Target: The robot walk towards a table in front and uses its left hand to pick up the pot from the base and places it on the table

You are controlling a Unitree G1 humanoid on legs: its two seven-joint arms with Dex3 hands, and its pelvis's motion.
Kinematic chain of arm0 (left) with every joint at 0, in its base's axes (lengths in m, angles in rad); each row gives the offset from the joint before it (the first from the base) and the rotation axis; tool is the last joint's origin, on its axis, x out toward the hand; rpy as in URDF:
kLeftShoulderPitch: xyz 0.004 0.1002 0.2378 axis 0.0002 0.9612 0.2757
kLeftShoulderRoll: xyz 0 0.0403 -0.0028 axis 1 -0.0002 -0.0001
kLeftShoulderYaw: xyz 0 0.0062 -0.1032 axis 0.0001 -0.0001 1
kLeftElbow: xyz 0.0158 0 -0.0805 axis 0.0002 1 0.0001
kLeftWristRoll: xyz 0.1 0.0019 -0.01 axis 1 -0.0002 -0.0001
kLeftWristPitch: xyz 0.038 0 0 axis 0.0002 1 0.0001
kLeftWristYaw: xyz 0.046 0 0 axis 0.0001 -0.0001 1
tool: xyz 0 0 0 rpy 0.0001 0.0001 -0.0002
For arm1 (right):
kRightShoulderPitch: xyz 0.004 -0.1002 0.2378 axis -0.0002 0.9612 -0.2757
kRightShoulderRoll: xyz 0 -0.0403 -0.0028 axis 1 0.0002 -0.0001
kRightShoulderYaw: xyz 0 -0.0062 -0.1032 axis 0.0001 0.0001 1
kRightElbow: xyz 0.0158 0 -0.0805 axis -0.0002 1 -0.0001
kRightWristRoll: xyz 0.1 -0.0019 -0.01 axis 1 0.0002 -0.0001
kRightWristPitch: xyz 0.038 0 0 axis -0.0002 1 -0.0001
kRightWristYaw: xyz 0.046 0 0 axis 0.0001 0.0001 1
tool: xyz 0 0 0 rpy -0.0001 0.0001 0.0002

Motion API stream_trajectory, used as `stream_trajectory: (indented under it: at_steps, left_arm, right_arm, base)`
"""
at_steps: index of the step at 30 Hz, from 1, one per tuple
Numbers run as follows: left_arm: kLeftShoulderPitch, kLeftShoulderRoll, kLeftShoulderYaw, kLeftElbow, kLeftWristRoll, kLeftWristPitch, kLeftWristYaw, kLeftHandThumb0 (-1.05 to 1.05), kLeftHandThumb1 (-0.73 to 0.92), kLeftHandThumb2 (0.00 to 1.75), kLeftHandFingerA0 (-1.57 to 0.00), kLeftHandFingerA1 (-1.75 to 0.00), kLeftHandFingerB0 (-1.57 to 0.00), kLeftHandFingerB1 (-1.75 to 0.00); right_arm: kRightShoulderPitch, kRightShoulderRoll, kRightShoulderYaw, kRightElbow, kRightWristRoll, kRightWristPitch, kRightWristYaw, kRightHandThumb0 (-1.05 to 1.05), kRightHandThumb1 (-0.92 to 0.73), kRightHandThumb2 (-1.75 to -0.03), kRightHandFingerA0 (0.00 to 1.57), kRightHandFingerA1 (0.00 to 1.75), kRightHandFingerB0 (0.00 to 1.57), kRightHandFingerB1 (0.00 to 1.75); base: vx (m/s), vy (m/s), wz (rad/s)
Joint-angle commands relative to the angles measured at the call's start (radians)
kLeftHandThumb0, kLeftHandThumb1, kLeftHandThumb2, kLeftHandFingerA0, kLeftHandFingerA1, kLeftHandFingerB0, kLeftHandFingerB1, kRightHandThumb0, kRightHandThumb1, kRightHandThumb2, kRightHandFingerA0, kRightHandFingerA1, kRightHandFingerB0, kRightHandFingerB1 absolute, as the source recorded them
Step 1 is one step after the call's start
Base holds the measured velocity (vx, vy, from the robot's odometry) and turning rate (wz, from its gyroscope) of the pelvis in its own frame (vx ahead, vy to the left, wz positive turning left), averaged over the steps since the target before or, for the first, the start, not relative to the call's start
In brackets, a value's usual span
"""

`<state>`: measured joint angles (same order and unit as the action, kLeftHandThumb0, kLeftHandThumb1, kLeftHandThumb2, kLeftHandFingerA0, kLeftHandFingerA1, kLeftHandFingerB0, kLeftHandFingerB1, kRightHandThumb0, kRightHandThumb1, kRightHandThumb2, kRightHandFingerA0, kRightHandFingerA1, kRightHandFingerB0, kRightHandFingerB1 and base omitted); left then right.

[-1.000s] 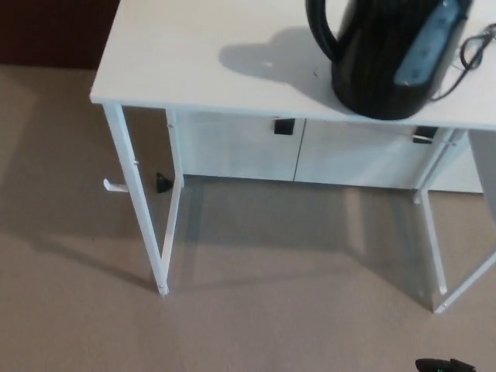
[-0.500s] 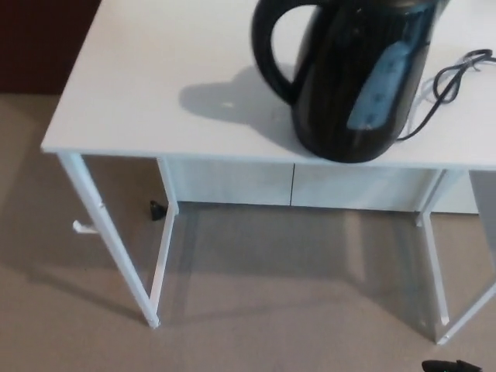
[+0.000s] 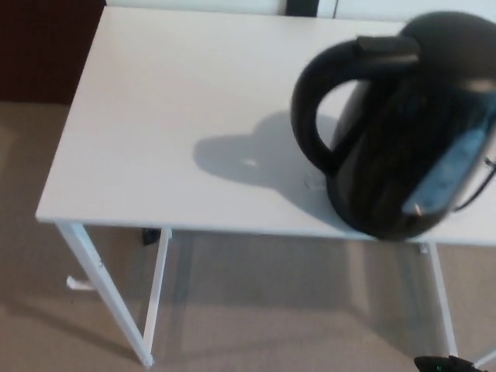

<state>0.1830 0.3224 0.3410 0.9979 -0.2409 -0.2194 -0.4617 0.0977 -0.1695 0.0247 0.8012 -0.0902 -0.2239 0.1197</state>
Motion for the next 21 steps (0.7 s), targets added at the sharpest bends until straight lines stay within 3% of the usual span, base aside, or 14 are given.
stream_trajectory:
  at_steps: [1, 12, 21]
  left_arm:
    - [0.013, 0.015, -0.003, 0.009, 0.011, -0.02, -0.002, -0.1, 0.54, 0.55, -0.46, -0.42, -0.38, -0.36]
    - [0.014, 0.019, -0.015, 0.011, 0.017, -0.02, 0.015, -0.1, 0.53, 0.55, -0.46, -0.42, -0.38, -0.37]
    - [0.018, 0.021, -0.019, 0.013, 0.021, -0.024, 0.021, -0.09, 0.54, 0.55, -0.48, -0.41, -0.38, -0.36]
  right_arm:
    - [0.007, -0.015, -0.002, 0.012, -0.004, -0.016, -0.002, -0.11, -0.54, -0.56, 0.61, 0.46, 0.42, 0.41]
    - [0.01, -0.015, 0.004, 0.012, -0.009, -0.013, -0.011, -0.09, -0.56, -0.56, 0.64, 0.46, 0.44, 0.4]
    - [-0.001, -0.015, 0.008, 0.018, -0.015, -0.009, -0.016, -0.09, -0.55, -0.55, 0.63, 0.46, 0.43, 0.4]
  base:
    - [0.18, -0.019, 0.07]
    - [0.19, -0.2, 0.08]
    - [0.11, 0.017, -0.04]
